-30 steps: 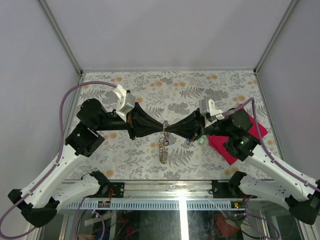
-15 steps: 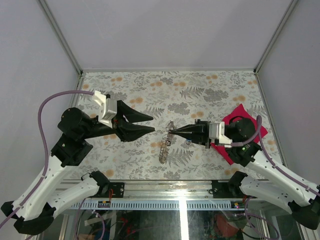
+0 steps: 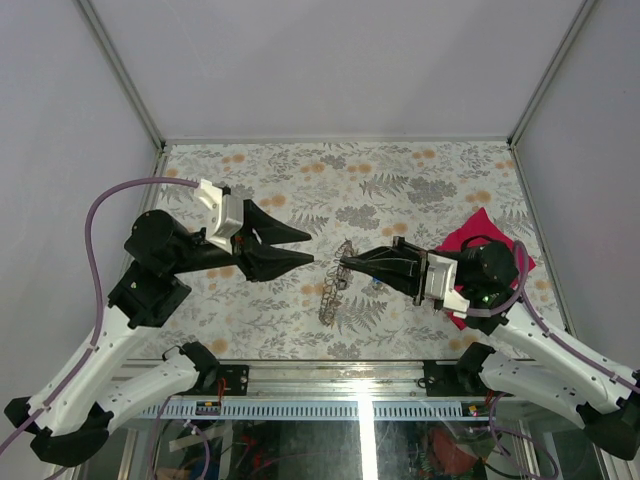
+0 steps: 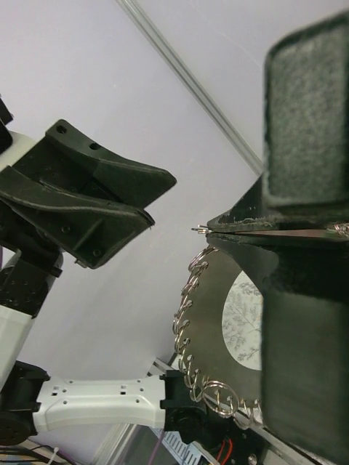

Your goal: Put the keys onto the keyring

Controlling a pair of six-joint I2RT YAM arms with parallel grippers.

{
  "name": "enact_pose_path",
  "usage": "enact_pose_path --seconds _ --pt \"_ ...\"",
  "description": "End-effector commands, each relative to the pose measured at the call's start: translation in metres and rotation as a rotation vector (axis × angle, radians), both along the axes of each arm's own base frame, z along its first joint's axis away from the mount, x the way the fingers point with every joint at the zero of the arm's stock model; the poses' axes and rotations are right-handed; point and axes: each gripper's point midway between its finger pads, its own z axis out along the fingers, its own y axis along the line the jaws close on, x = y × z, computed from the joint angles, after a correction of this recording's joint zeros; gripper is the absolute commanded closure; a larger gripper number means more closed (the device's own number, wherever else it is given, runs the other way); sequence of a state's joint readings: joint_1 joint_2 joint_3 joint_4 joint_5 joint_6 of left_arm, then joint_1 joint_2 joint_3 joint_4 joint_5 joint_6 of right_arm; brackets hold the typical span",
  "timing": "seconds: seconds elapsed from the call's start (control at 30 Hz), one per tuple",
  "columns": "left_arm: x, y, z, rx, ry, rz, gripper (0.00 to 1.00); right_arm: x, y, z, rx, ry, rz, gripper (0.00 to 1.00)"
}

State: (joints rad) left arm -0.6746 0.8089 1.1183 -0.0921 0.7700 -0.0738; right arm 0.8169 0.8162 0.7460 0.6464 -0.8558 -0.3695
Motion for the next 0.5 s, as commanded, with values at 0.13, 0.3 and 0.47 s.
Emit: enact_pose_path --seconds 0.13,0.3,0.47 --pt "-0.014 0.000 0.025 -0.060 -0.085 -0.062 0.64 -0.013 -0.006 0.052 0.179 0.009 0.058 1.00" --pt "-0.018 -0.001 0.033 -0.083 -0.103 -0.092 0.67 -0.009 -0.004 0.063 0.225 0.068 0.066 1.00" --pt "-0.021 -0.001 0.037 -0.096 -0.110 -0.108 0.67 -0.010 -0.003 0.072 0.257 0.127 0.099 1.00"
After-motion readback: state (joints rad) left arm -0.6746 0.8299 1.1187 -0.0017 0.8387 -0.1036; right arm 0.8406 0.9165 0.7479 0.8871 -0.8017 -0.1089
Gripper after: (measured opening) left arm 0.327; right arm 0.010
